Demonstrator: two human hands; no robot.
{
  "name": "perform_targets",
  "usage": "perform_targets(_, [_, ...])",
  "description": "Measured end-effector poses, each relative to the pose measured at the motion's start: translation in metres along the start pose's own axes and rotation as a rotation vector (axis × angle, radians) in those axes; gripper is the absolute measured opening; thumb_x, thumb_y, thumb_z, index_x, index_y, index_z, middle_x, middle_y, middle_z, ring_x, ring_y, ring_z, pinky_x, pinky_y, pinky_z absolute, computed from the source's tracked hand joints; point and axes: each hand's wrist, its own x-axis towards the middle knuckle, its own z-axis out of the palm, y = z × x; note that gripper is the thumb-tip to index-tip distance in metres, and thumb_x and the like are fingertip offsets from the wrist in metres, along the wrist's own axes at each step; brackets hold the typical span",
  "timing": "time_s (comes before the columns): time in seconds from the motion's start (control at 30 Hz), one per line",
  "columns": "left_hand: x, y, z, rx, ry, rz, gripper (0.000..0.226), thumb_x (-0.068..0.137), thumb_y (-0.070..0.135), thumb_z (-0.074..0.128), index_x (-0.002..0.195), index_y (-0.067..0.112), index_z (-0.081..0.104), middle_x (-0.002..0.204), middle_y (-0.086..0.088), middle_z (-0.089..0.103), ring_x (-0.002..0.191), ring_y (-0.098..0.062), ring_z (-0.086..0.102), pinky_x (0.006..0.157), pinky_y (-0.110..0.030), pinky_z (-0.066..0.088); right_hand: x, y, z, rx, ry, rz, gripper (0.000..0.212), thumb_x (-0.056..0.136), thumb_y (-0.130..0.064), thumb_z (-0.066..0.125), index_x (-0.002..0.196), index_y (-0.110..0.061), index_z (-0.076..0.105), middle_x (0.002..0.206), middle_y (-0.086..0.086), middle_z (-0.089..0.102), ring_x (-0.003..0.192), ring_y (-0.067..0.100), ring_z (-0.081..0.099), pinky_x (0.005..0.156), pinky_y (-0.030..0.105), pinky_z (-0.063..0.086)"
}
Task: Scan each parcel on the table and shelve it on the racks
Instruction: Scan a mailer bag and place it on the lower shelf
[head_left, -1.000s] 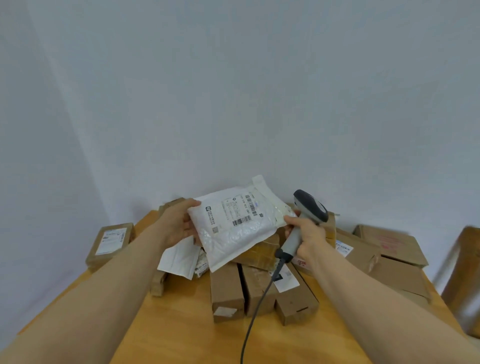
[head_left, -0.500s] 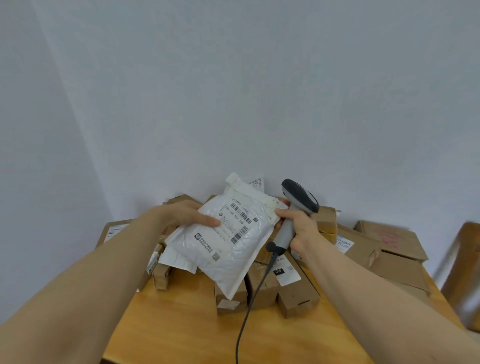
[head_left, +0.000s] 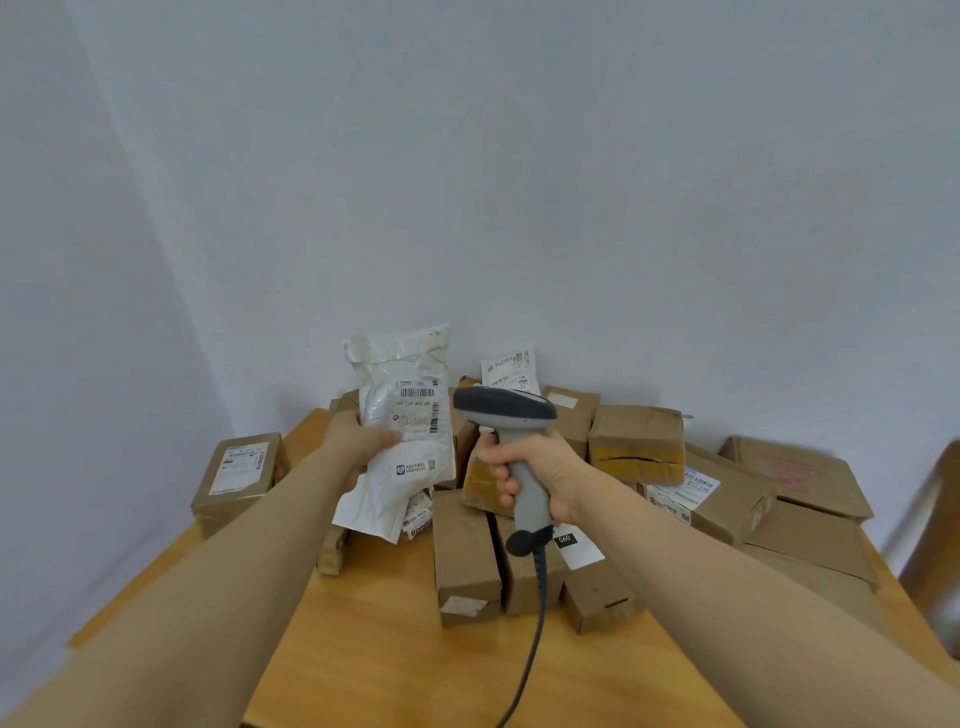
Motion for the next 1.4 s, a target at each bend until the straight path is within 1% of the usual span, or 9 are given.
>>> perform_targets(0.17, [0.0,-0.003,-0.003,-0.002,0.04,0.011,0.03,0.085,0.001,0.069,0.109,0.007,0.052,0.114,-0.016,0.061,0.094,-0.03,0.059,0.077,-0.04,0.051,0.0,-0.006,0.009,-0.038,-0.02,0.042,0.015,0.084,-0.001,0.065,0.075,-0.01,0.056,0.054,0.002,0.052,0.042,0.011,0.042,0.046,0.02,0.041])
perform_targets(0.3, [0.001,-0.004,-0.006,0.007,0.07,0.006,0.04,0.085,0.001,0.068,0.122,0.001,0.052,0.12,-0.018,0.06,0.101,-0.033,0.059,0.071,-0.035,0.047,0.002,-0.008,0.012,-0.049,-0.01,0.054,0.017,0.085,-0.003,0.065,0.073,-0.01,0.055,0.053,0.0,0.052,0.041,0.01,0.042,0.046,0.02,0.041])
perform_targets(0.43, [0.004,-0.006,-0.009,0.002,0.081,-0.012,0.044,0.085,0.0,0.069,0.125,-0.001,0.052,0.123,-0.019,0.059,0.11,-0.036,0.059,0.073,-0.035,0.047,0.005,-0.009,0.015,-0.058,-0.007,0.058,0.018,0.084,-0.002,0.065,0.072,-0.011,0.055,0.053,0.0,0.052,0.041,0.01,0.042,0.046,0.02,0.04])
perform_targets(0.6, [0.011,-0.008,-0.013,-0.001,0.075,-0.006,0.051,0.084,0.0,0.07,0.13,0.003,0.048,0.121,-0.016,0.059,0.101,-0.032,0.059,0.06,-0.031,0.047,0.01,-0.007,0.018,-0.086,-0.008,0.067,0.02,0.085,-0.003,0.065,0.07,-0.011,0.054,0.053,0.0,0.052,0.041,0.01,0.042,0.047,0.021,0.041])
perform_targets(0.73, [0.02,-0.014,-0.018,-0.001,0.073,-0.038,0.044,0.084,0.002,0.071,0.123,0.0,0.053,0.12,-0.017,0.061,0.109,-0.035,0.06,0.074,-0.036,0.049,0.015,-0.008,0.021,-0.086,0.017,0.084,0.019,0.084,-0.003,0.066,0.071,-0.011,0.055,0.053,0.0,0.052,0.042,0.01,0.042,0.048,0.021,0.041])
perform_targets(1.0, [0.044,-0.026,-0.034,-0.011,0.037,-0.061,0.043,0.081,0.003,0.074,0.12,0.003,0.056,0.118,-0.017,0.062,0.106,-0.036,0.061,0.085,-0.045,0.054,0.031,-0.004,0.031,-0.095,0.054,0.106,0.018,0.084,-0.003,0.067,0.072,-0.01,0.056,0.053,0.001,0.053,0.042,0.01,0.043,0.048,0.022,0.042])
perform_targets(1.1, [0.048,-0.03,-0.041,-0.051,0.008,-0.084,0.041,0.08,0.001,0.074,0.117,0.002,0.055,0.113,-0.016,0.063,0.103,-0.035,0.063,0.085,-0.048,0.054,0.039,-0.001,0.038,-0.052,0.07,0.084,0.009,0.082,-0.004,0.07,0.082,-0.006,0.061,0.064,0.009,0.065,0.044,0.012,0.048,0.05,0.024,0.045])
perform_targets(1.23, [0.04,-0.039,-0.054,-0.187,-0.128,-0.166,0.038,0.078,-0.01,0.069,0.113,-0.002,0.056,0.107,-0.015,0.065,0.098,-0.035,0.064,0.082,-0.049,0.054,0.054,0.013,0.043,0.022,0.176,0.03,0.022,0.079,-0.008,0.075,0.098,-0.003,0.064,0.087,0.02,0.072,0.056,0.019,0.062,0.061,0.035,0.055])
perform_targets(1.4, [-0.006,-0.066,-0.067,-0.353,-0.28,-0.242,0.045,0.08,-0.014,0.057,0.122,0.004,0.059,0.111,-0.016,0.07,0.1,-0.034,0.068,0.079,-0.045,0.057,0.063,0.039,0.043,0.022,0.294,0.026,0.034,0.074,-0.005,0.079,0.105,-0.008,0.066,0.095,0.011,0.07,0.084,0.024,0.067,0.07,0.04,0.058])
